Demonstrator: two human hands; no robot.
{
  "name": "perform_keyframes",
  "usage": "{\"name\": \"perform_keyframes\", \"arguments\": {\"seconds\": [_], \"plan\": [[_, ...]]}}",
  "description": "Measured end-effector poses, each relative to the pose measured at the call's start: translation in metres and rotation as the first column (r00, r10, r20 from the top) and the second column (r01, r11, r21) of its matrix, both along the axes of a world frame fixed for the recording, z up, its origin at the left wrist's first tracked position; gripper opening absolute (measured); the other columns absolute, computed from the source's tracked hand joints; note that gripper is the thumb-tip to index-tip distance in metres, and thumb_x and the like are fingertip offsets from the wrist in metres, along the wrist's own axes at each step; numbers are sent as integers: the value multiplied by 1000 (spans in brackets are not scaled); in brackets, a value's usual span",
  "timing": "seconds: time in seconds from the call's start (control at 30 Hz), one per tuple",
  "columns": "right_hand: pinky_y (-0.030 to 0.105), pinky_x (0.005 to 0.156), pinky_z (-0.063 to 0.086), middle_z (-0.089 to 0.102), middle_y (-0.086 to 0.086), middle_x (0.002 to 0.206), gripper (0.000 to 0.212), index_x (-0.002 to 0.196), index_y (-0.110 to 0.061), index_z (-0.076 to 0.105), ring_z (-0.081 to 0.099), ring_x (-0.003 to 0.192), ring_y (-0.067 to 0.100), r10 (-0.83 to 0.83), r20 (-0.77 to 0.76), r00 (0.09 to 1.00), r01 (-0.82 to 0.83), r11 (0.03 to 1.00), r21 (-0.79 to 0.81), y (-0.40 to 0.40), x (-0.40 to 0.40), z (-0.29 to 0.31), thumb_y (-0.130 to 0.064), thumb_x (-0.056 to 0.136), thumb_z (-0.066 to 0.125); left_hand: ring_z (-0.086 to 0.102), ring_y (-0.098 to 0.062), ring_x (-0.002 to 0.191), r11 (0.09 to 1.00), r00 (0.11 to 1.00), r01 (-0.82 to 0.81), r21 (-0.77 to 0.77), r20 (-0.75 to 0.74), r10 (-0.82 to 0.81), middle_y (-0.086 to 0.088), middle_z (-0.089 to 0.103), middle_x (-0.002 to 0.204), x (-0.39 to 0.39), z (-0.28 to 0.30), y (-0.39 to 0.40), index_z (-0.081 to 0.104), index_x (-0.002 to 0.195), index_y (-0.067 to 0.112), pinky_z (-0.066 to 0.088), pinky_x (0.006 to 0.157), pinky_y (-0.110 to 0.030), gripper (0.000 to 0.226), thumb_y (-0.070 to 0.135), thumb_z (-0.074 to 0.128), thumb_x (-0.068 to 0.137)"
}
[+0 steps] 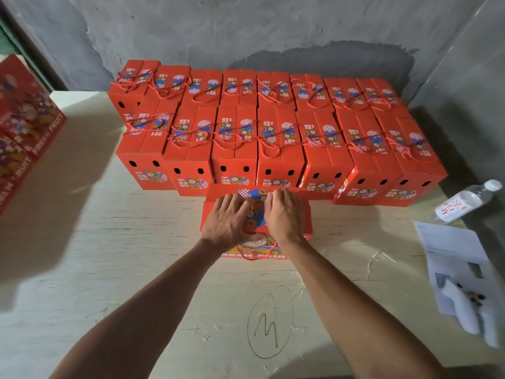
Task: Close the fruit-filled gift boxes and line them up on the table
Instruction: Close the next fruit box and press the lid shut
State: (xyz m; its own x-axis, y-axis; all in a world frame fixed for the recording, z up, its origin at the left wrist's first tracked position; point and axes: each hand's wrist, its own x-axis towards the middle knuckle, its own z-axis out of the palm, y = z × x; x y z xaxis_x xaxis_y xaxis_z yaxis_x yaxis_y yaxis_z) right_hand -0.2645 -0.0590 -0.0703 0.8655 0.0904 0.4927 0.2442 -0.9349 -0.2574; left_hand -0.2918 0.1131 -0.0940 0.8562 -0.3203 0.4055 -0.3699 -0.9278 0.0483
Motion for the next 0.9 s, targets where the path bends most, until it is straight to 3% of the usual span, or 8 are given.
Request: {"name": "perform_keyframes", "arguments": {"seconds": [0.13,0.3,0.43,0.53,0.6,0.67,0.8,0.9], "plan": [[42,71,48,63,12,79,32,83,-4,63,58,75,29,-44,-77,996,45,999,2,3,4,1,-22,105,48,54,-28,94,996,997,14,-84,71,-8,-9,60,112,-2,-6,-1,61,126,11,45,84,-41,100,95,51,73],[39,65,48,67,12,74,30,77,-6,67,62,72,30,-47,-151,987,42,998,-39,3,12,7,-21,99,55,63,-30,126,986,995,43,-161,98,-28,-12,63,140,-4,-13,-4,65,131,4,45,111,-48,105,89,64,69],[29,51,36,61,7,60,35,65,-9,65,57,54,26,-23,-170,985,20,1000,-19,3,19,13,-18,97,53,67,-28,118,983,994,57,-176,98,-41,-10,69,131,-6,-7,-5,67,127,5,50,102,-44,101,87,68,67],[26,52,31,62,7,56,37,62,-10,65,48,48,23,-10,-168,986,16,999,36,3,22,14,-16,97,55,64,-21,107,971,1000,-18,-237,20,24,-1,72,118,-6,4,-8,68,121,15,48,94,-36,78,83,51,86],[27,53,34,68,8,65,36,69,-9,69,54,53,26,4,-204,979,2,1000,30,-1,25,11,-19,99,52,61,-23,95,948,995,-98,-303,-45,89,4,70,107,-3,11,-11,68,111,20,43,82,-35,46,58,43,104],[30,50,42,68,9,64,39,68,-9,69,53,51,26,15,-197,980,-3,998,63,-3,25,10,-21,101,51,57,-24,87,934,985,-167,-316,-87,146,1,65,98,0,12,-10,68,100,18,41,76,-35,28,37,48,106],[35,50,42,64,9,63,42,64,-9,60,55,53,29,107,-213,971,-85,991,108,-9,29,10,-23,102,52,53,-28,86,909,961,-265,-322,-163,223,-5,64,93,7,17,-10,65,91,13,44,77,-43,28,36,56,103],[32,47,32,52,3,60,42,62,-13,49,47,49,24,202,-166,965,-175,971,163,-27,29,11,-18,103,54,55,-30,89,896,955,-291,-335,-165,248,-9,65,94,7,17,2,65,90,9,44,79,-42,32,38,58,103]]}}
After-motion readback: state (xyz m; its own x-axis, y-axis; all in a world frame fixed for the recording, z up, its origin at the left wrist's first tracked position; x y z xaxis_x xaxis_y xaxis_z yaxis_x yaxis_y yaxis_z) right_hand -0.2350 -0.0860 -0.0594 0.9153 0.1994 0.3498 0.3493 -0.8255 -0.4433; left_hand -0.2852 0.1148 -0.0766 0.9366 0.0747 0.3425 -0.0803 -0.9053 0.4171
